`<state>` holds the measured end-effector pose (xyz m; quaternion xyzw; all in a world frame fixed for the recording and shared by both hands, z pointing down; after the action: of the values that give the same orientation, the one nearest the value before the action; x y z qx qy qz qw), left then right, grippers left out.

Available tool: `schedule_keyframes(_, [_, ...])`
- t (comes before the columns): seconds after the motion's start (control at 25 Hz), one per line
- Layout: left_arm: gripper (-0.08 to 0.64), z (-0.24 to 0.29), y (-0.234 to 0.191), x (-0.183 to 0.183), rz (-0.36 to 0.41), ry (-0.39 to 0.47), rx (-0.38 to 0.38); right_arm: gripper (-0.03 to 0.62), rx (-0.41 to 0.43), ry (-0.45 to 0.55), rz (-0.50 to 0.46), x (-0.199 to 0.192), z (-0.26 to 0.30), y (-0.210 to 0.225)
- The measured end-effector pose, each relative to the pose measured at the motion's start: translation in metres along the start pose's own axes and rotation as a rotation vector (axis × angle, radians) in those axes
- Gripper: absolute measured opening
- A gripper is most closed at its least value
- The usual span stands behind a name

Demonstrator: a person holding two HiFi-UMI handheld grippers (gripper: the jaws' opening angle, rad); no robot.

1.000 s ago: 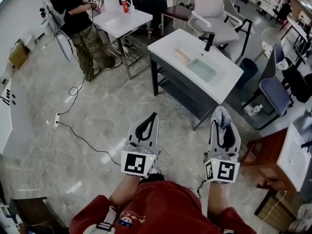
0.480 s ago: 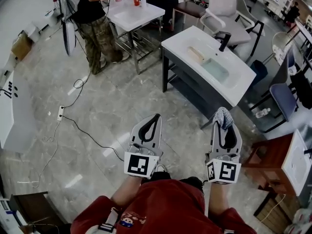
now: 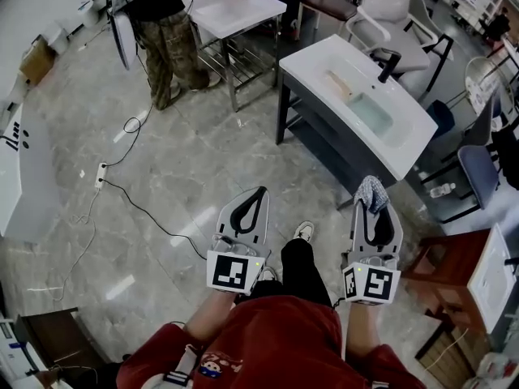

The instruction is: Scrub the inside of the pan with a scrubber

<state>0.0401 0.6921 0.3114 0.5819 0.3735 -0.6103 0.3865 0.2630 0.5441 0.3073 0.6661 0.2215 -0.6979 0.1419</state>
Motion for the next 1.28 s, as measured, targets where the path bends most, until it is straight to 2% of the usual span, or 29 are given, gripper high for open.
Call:
schedule_keyframes(0.24, [0.012,0.04,0.0,0.002,0.028,0.0,0.018,0.184,0.011,0.024,0.036,-0.011,0.038,0.025])
schedule_keyframes(0.52, [0.012,0.125,0.015,0.014,0.047,-0.007,-0.002,0.184,0.005,0.036,0.065,-0.015,0.1,0.082])
schedule_keyframes(0.84, [0.012,0.236,0.058,0.036,0.072,0.018,-0.057,0.184,-0.048,0.037,0.059,-0.016,0.153,0.18])
schedule_keyframes(1.04, [0.012,0.305,0.096,0.045,0.039,0.111,-0.109,0.184,-0.095,0.03,0.076,-0.027,0.175,0.24])
schedule_keyframes(1.2, [0.012,0.337,0.12,0.038,0.048,0.068,-0.147,0.184,-0.122,0.034,0.067,-0.035,0.186,0.274])
schedule_keyframes(1.28, [0.012,0.353,0.129,0.037,0.05,0.085,-0.163,0.184,-0.139,0.034,0.064,-0.04,0.19,0.288])
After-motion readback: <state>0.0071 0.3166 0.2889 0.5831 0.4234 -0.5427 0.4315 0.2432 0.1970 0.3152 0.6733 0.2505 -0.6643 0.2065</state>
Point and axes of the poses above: the fingertips, and each gripper's own axes: z forward along the fingers, y to its right, x out of its top, the point moved 8 cm from there along -z, backward along the fingers, and after that the axes turned 13 degrees about x, right-handed, at the moved point
